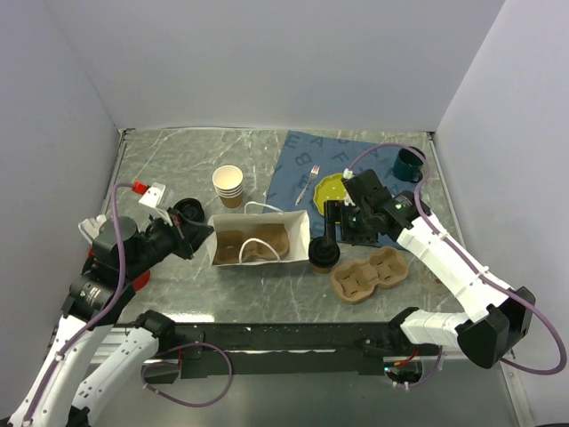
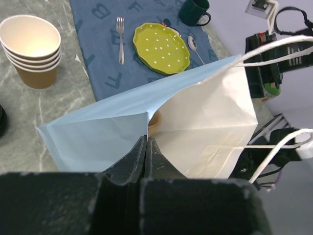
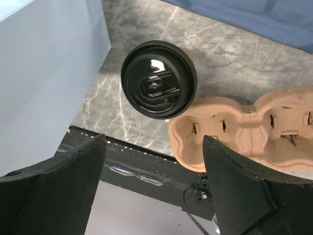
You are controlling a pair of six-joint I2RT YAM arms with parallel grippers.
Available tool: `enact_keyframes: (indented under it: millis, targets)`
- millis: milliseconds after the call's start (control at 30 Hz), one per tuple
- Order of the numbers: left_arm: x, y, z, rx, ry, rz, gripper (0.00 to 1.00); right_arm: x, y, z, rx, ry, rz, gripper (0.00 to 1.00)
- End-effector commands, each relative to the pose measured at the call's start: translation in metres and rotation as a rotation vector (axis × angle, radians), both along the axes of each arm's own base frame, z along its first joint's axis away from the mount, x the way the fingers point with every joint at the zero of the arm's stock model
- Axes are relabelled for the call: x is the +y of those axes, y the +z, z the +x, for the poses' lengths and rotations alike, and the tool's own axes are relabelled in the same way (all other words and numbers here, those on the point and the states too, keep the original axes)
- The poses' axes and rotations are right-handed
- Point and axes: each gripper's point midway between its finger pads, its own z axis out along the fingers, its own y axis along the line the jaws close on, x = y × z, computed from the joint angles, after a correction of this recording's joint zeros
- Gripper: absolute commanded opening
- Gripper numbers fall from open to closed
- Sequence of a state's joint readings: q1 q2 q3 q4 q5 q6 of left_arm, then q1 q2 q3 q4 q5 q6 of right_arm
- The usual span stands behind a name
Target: Pack the takeout coffee
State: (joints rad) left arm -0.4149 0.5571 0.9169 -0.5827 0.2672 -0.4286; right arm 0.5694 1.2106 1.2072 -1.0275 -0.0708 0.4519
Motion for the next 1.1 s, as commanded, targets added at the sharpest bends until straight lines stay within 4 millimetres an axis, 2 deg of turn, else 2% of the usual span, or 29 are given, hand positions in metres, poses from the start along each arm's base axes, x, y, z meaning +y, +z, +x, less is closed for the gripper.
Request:
enact_keyframes:
  millis: [0, 133, 367, 667, 1067]
  targets:
    - [0.001, 0.015, -0.005, -0.173, -0.052, 0.035, 0.01, 0.002, -0.007, 0.006, -0.019, -0.032, 0.017, 0.87]
    - [0.012, 0.015, 0.001, -0.236, -0.004, 0.093, 0.01, 0.006, -0.012, 0.003, -0.001, -0.019, 0.033, 0.87]
    - [0.005, 0.008, -0.002, -0.357, -0.106, 0.198, 0.01, 0.01, -0.02, 0.004, 0.006, 0.0, 0.042, 0.87]
    - [0.001, 0.002, -0.001, -0.389, -0.157, 0.242, 0.01, 0.014, -0.026, 0.015, 0.016, -0.001, 0.015, 0.87]
    - [0.009, 0.004, -0.009, -0.382, -0.131, 0.251, 0.01, 0.006, -0.039, 0.029, 0.037, -0.007, -0.092, 0.9]
